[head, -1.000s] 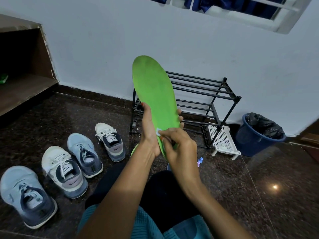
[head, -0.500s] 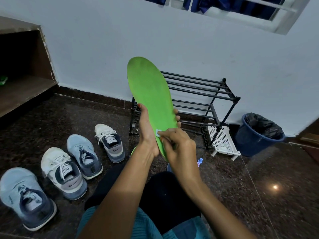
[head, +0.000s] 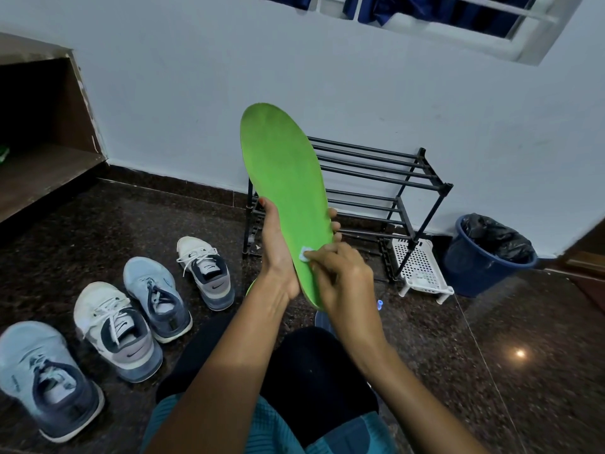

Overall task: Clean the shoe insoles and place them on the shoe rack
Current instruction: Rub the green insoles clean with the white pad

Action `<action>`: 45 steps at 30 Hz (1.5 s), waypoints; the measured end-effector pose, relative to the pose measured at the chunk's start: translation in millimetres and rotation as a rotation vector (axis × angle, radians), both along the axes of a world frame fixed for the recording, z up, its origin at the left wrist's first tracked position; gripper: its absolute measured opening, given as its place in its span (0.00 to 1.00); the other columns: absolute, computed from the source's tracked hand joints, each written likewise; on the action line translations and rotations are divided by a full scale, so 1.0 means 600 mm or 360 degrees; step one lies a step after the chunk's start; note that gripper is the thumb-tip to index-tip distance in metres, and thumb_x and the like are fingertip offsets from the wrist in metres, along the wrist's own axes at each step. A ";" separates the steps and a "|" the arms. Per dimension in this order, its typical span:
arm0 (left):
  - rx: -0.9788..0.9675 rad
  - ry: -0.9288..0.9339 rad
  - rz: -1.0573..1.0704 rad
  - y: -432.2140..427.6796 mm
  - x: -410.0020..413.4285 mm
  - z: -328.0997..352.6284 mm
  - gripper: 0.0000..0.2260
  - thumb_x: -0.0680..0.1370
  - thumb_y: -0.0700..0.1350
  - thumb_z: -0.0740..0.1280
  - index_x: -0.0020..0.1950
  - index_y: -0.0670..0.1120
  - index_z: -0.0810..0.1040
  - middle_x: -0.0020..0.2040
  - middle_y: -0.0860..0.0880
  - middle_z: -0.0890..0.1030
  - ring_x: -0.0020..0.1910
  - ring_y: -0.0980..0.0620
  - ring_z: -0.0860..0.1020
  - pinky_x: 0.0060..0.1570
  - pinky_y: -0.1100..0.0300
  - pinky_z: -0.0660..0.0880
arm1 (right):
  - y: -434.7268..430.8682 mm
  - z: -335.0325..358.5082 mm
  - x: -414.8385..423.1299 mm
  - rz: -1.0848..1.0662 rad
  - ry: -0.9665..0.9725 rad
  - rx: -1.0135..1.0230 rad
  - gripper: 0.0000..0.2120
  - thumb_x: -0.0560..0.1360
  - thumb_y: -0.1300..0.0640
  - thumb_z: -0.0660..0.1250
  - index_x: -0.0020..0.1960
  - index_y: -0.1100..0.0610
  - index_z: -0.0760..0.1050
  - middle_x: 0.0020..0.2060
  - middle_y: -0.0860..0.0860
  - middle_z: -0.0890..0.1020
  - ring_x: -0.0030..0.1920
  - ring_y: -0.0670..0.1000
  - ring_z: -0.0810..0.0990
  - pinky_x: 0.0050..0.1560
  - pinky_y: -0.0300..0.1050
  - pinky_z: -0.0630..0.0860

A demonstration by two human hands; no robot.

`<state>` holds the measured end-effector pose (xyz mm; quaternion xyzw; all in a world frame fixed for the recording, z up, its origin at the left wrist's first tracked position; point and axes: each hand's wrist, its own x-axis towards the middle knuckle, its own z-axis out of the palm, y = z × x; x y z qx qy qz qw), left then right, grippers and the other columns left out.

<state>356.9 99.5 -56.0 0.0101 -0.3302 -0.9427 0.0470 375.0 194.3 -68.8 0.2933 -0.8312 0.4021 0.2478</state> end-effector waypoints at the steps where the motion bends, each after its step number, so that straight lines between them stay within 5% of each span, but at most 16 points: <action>1: 0.0023 0.0012 0.0002 0.000 0.000 0.000 0.39 0.77 0.69 0.42 0.50 0.38 0.78 0.39 0.42 0.81 0.34 0.48 0.78 0.36 0.59 0.77 | 0.002 0.000 0.007 0.0066 -0.0046 -0.0018 0.09 0.69 0.66 0.65 0.46 0.63 0.82 0.38 0.51 0.77 0.39 0.52 0.76 0.44 0.27 0.66; 6: 0.0080 0.0036 -0.0036 0.000 0.001 0.000 0.40 0.76 0.70 0.43 0.51 0.38 0.78 0.41 0.42 0.80 0.35 0.48 0.78 0.36 0.58 0.76 | 0.013 -0.003 0.026 0.0153 -0.0089 0.0003 0.09 0.70 0.65 0.65 0.46 0.61 0.82 0.39 0.46 0.74 0.39 0.50 0.76 0.41 0.28 0.67; 13: 0.0008 0.0013 -0.0034 0.003 -0.002 -0.003 0.39 0.76 0.70 0.41 0.53 0.39 0.77 0.41 0.42 0.81 0.35 0.48 0.78 0.36 0.57 0.76 | 0.012 -0.004 -0.005 -0.0205 0.0107 0.0115 0.08 0.70 0.66 0.65 0.46 0.65 0.81 0.40 0.56 0.78 0.41 0.53 0.75 0.44 0.26 0.63; 22: 0.0070 0.0052 -0.0021 -0.001 0.000 0.000 0.39 0.77 0.70 0.42 0.51 0.38 0.77 0.40 0.42 0.80 0.34 0.48 0.77 0.34 0.59 0.75 | 0.017 -0.005 0.025 0.0194 -0.0219 -0.0073 0.10 0.69 0.64 0.65 0.47 0.61 0.82 0.38 0.49 0.76 0.37 0.44 0.75 0.40 0.26 0.67; 26: 0.0023 0.0043 -0.0062 0.002 -0.003 -0.002 0.40 0.76 0.70 0.41 0.52 0.38 0.77 0.41 0.42 0.81 0.35 0.49 0.78 0.37 0.57 0.76 | 0.022 -0.001 0.005 -0.0014 -0.0061 0.0043 0.09 0.71 0.64 0.65 0.47 0.63 0.81 0.40 0.52 0.75 0.40 0.50 0.75 0.42 0.28 0.67; 30: -0.0018 0.0028 -0.0067 0.004 -0.004 -0.004 0.40 0.76 0.70 0.40 0.54 0.39 0.77 0.41 0.43 0.81 0.37 0.48 0.78 0.40 0.55 0.75 | 0.018 0.000 -0.009 -0.0192 0.0057 0.0093 0.10 0.71 0.65 0.63 0.48 0.65 0.81 0.43 0.55 0.77 0.43 0.51 0.73 0.48 0.20 0.61; 38: 0.0055 0.0030 -0.0093 -0.003 -0.003 -0.004 0.42 0.75 0.71 0.42 0.51 0.37 0.78 0.42 0.41 0.81 0.37 0.48 0.79 0.38 0.58 0.78 | 0.024 -0.003 0.029 0.0222 -0.0267 -0.0077 0.09 0.70 0.64 0.65 0.48 0.60 0.82 0.39 0.48 0.76 0.38 0.42 0.75 0.39 0.27 0.68; 45: 0.0003 0.0011 -0.0169 0.000 -0.003 -0.006 0.40 0.75 0.71 0.43 0.55 0.39 0.77 0.43 0.42 0.81 0.38 0.48 0.80 0.43 0.56 0.77 | 0.003 0.015 0.000 0.0060 -0.0035 -0.0004 0.08 0.69 0.65 0.66 0.45 0.62 0.82 0.39 0.54 0.79 0.40 0.55 0.78 0.44 0.33 0.69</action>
